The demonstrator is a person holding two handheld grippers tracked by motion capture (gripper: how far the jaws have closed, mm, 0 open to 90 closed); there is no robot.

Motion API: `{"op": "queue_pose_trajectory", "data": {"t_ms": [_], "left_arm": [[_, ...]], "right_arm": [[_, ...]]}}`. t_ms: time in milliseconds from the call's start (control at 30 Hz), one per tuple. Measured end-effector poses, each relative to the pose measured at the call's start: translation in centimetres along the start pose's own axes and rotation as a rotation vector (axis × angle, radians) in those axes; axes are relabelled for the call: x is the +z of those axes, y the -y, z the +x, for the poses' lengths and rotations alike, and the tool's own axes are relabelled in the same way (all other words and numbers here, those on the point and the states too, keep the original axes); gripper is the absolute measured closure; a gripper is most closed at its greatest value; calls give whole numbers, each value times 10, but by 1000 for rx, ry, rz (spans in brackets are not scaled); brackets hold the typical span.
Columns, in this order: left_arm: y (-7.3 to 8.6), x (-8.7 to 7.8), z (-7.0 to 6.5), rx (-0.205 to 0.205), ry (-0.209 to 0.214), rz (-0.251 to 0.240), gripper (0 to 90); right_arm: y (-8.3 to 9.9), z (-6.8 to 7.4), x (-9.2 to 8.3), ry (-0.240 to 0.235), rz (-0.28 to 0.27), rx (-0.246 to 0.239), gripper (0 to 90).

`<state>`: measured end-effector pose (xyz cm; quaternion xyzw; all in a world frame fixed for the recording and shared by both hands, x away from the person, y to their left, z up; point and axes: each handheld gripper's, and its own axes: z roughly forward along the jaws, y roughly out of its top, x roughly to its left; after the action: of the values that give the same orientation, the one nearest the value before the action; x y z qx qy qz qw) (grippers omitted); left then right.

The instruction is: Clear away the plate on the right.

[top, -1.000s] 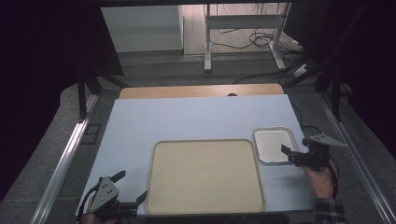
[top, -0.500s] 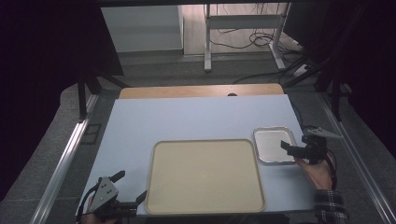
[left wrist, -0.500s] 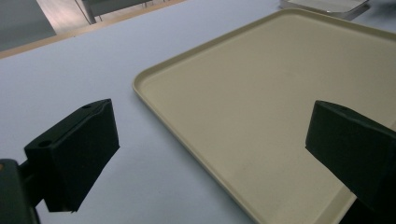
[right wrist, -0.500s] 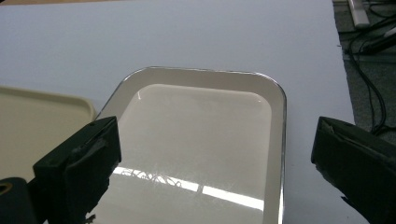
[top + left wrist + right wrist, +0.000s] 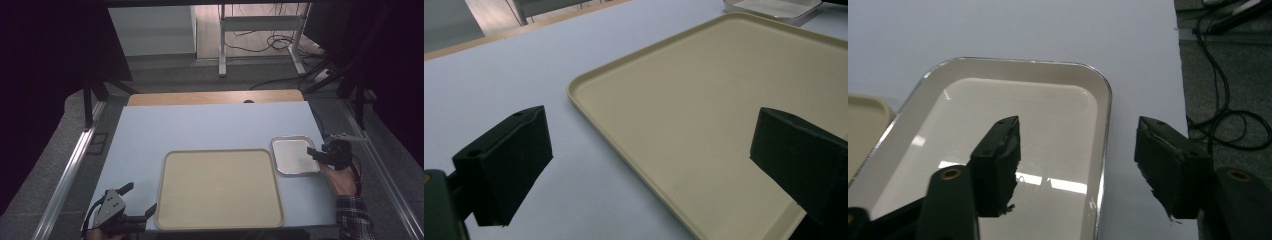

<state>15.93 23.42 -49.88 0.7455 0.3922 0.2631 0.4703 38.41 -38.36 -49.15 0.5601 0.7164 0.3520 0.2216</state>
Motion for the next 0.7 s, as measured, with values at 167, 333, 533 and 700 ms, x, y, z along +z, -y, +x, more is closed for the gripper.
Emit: {"op": "queue_pose_trajectory", "data": {"t_ms": [167, 333, 533, 700], "left_arm": [[0, 0, -1, 9, -1, 4, 28], [-1, 1, -2, 16, -3, 9, 29], [-1, 1, -2, 17, -3, 10, 29], [-1, 1, -2, 19, -4, 12, 29]], "right_arm": [[0, -7, 9, 2, 54, 27, 499], [-1, -12, 13, -9, 83, 50, 631], [1, -16, 17, -22, 133, 83, 751], [4, -23, 17, -73, 130, 136, 851]]}}
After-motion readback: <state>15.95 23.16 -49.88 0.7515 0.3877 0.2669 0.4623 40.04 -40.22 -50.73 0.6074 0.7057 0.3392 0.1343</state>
